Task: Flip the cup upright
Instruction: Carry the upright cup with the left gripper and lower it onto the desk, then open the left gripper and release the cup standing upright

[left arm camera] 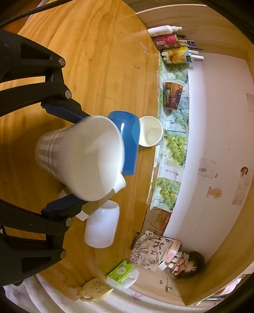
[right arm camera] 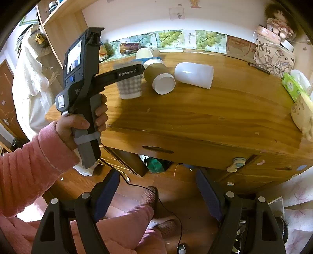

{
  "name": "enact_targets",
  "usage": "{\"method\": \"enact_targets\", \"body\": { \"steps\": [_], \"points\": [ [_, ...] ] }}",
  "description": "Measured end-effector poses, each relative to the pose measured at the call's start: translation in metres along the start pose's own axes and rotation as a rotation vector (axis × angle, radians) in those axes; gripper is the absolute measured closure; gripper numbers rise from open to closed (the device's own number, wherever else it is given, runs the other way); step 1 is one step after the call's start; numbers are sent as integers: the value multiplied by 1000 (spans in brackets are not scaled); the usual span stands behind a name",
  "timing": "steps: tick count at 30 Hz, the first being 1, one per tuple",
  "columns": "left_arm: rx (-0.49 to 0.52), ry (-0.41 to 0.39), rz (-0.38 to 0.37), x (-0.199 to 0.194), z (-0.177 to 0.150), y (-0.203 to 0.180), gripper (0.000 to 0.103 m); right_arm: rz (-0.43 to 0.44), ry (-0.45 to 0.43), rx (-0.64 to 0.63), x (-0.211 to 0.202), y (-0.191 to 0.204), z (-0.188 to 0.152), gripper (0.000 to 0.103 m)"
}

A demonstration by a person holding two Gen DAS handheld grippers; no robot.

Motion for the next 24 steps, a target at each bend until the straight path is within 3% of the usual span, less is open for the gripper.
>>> {"method": "enact_targets", "body": {
  "steps": [12, 24],
  "points": [
    [24, 25, 18, 1, -9, -2, 31, 13, 11, 11, 3, -2, -2, 22],
    [49, 138, 39, -3, -34, -6, 31, 26, -9, 16, 0, -1, -2, 22]
  ]
}}
Point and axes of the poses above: each gripper's, at about its wrist camera, not at the fingertips, and x roughly the way its jaws point, y to its left, z to its top, the point moved 8 cm from there along x, roughly the way its jaws point, and after that the axes turned 8 degrees about y, right-handed, at the moved point
